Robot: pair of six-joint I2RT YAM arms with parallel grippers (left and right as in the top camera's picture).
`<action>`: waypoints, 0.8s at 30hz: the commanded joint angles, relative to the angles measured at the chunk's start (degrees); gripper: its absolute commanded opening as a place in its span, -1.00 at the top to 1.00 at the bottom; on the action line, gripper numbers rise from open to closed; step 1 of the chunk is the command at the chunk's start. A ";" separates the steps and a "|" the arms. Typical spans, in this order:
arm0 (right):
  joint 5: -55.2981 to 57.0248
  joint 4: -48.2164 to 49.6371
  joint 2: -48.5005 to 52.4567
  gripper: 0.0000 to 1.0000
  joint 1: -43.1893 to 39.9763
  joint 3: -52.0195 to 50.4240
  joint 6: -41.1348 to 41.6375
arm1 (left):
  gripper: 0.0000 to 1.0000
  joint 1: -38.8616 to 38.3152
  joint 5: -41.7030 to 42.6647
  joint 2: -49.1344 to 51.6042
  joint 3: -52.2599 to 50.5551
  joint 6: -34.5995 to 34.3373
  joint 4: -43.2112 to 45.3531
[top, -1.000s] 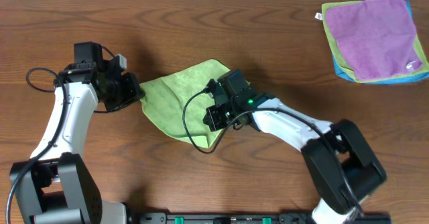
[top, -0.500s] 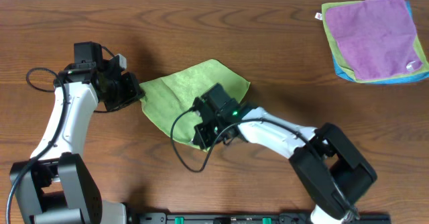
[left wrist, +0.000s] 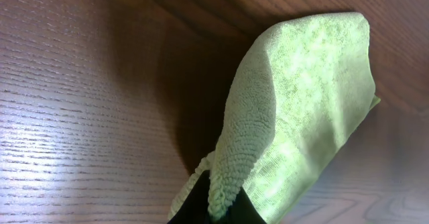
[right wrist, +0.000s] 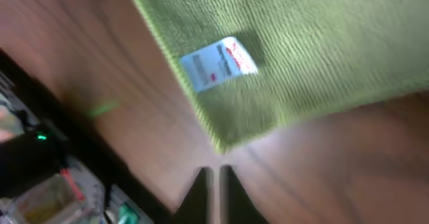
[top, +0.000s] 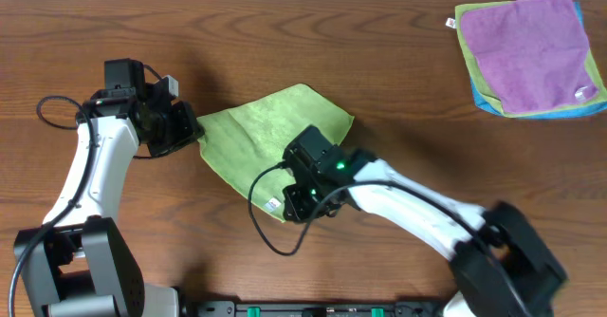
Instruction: Fold the cloth
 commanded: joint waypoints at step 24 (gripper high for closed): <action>-0.24 30.49 -15.80 -0.12 0.39 -27.06 27.23 | 0.88 0.28 -0.09 -0.74 0.83 1.05 -1.31</action>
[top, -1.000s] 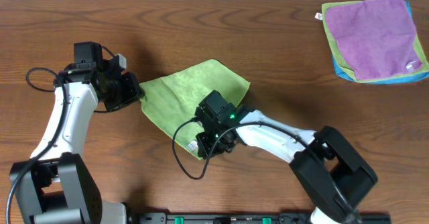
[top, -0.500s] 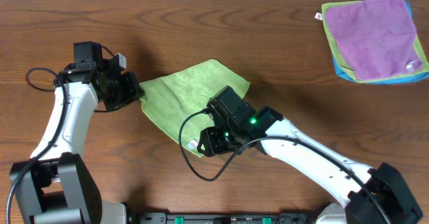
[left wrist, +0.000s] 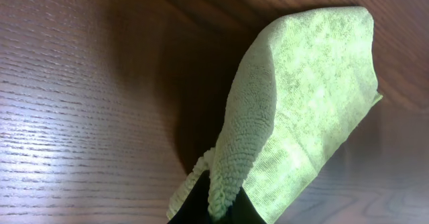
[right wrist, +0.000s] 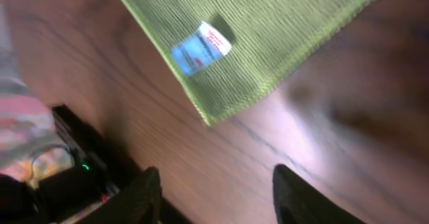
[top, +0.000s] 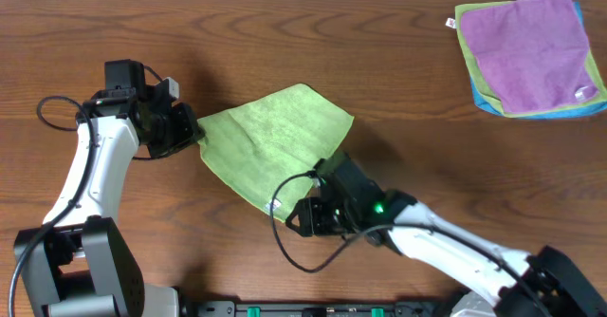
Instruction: Fold the cloth
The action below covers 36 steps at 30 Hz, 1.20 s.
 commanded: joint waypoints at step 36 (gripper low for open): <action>5.33 36.46 11.58 0.02 3.50 -14.21 40.24 | 0.89 0.26 4.61 -0.74 0.83 -0.48 -1.05</action>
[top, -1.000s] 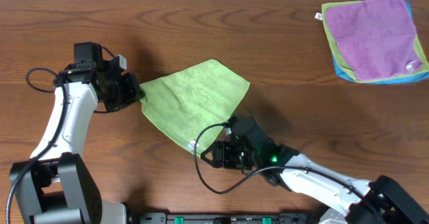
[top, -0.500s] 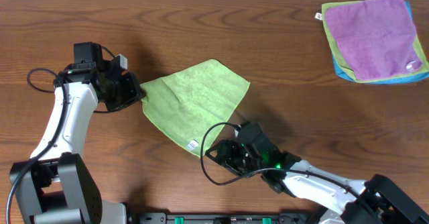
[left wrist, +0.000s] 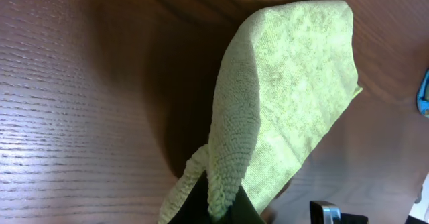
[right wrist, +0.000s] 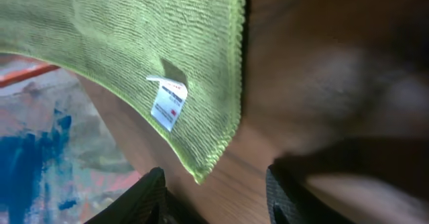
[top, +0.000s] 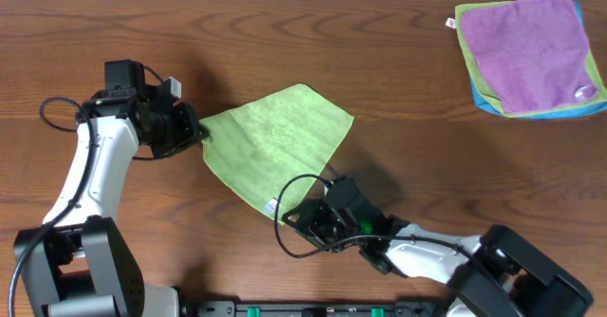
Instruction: Fold the cloth
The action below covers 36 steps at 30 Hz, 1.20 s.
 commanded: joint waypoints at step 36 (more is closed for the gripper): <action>9.05 4.59 13.27 0.16 1.70 -0.28 5.90 | 0.89 0.22 0.92 -0.74 0.83 0.26 -3.43</action>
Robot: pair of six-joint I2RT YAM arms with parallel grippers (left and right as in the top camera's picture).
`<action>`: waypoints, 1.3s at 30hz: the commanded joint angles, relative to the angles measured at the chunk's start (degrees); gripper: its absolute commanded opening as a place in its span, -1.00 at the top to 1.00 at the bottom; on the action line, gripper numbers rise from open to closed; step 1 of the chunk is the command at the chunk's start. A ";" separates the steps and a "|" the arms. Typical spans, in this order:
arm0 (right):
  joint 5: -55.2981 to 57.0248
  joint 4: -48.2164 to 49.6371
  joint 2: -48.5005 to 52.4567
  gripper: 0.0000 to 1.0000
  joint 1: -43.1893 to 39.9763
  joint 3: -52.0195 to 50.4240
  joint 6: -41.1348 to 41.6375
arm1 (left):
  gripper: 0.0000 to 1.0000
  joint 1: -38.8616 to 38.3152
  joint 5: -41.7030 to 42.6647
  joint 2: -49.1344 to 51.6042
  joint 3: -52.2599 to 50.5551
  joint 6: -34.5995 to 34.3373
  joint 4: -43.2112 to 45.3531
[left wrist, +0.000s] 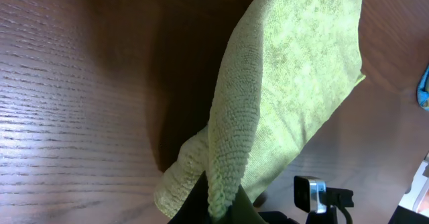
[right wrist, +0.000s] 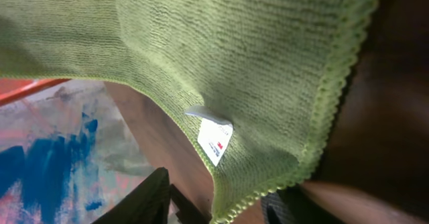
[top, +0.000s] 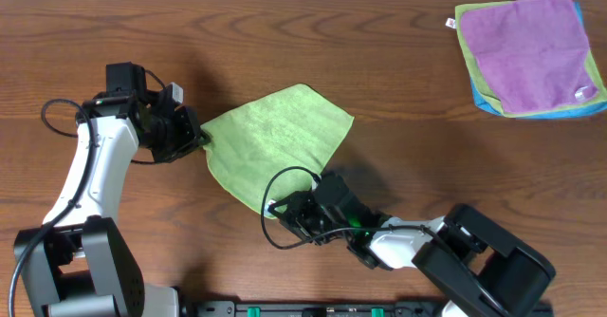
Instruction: Fold the cloth
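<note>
A green cloth (top: pixel 280 132) lies on the wooden table (top: pixel 408 80), one corner towards me. My left gripper (top: pixel 199 139) is shut on its left corner, which stands pinched and slightly raised in the left wrist view (left wrist: pixel 218 209). My right gripper (top: pixel 277 208) sits low at the cloth's near corner. In the right wrist view it is open (right wrist: pixel 221 214), with the stitched corner and its white tag (right wrist: pixel 216 141) between the dark fingers (right wrist: pixel 144 200).
A stack of folded cloths (top: pixel 529 42), purple on top of green and blue, rests at the far right corner. A black cable (top: pixel 275 179) loops over the cloth's near edge by the right arm. The base rail (top: pixel 313 309) runs along the front edge.
My right gripper has moved closer to the near corner; the corner and tag now lie between its open fingers. The left gripper, still shut on the left corner, has shifted slightly right.
My right gripper was shut just off the tagged near corner. It then stood open and farther back, then lay low facing the corner, and now has the corner between its fingers. The left gripper kept the left corner pinched throughout.
</note>
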 commanded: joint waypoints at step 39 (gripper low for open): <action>-4.44 -8.35 -14.12 0.97 -17.77 -2.82 -21.11 | 0.89 2.54 8.70 -2.64 2.12 5.05 -3.69</action>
